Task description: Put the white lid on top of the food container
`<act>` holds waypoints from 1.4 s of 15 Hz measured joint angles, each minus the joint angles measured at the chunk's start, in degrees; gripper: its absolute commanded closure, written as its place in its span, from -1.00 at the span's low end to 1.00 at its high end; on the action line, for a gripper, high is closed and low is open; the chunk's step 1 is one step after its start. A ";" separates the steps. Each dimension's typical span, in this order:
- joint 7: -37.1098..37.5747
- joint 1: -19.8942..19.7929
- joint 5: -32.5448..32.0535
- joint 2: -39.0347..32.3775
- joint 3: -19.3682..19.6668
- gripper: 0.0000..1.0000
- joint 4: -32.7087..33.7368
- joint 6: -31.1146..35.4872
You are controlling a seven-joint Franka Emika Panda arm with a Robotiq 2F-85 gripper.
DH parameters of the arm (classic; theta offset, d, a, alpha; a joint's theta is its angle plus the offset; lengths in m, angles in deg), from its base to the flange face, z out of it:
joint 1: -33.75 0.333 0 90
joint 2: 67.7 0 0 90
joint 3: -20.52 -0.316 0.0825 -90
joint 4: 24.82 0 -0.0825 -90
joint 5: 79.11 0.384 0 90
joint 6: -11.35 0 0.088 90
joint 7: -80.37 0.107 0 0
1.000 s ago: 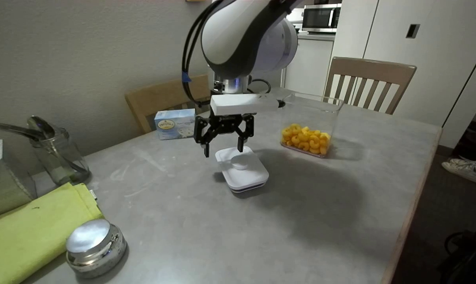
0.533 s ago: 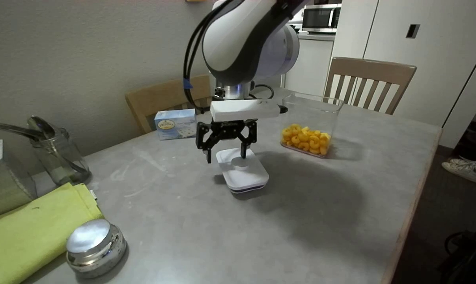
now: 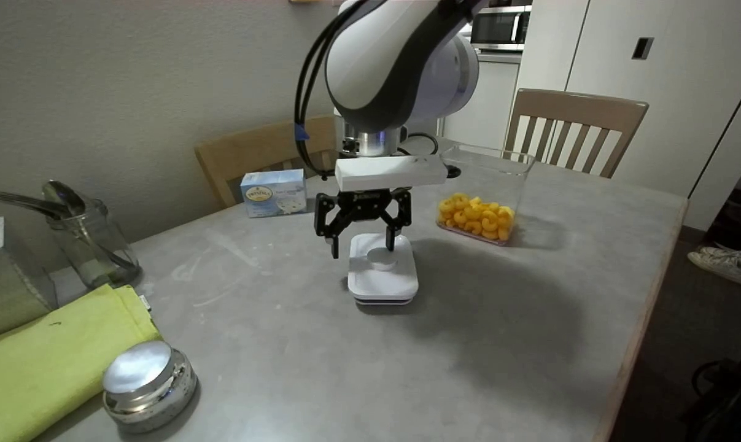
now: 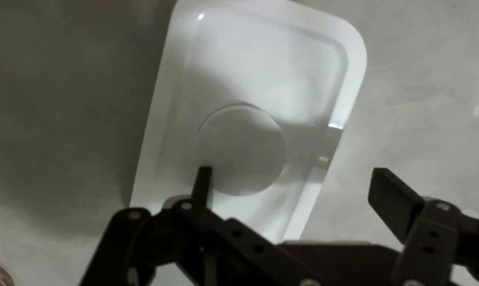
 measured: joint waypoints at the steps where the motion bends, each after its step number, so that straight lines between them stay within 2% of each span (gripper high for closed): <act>1: 0.29 0.02 0.00 0.49 0.00 -1.00 -0.82 0.03; 16: 2.24 1.42 -0.08 7.77 0.15 -1.00 -9.40 1.00; 18: -1.05 1.43 -0.42 7.79 0.04 -1.00 -9.89 1.00; 21: -9.75 1.05 -0.92 7.79 -0.30 -1.00 -10.58 1.00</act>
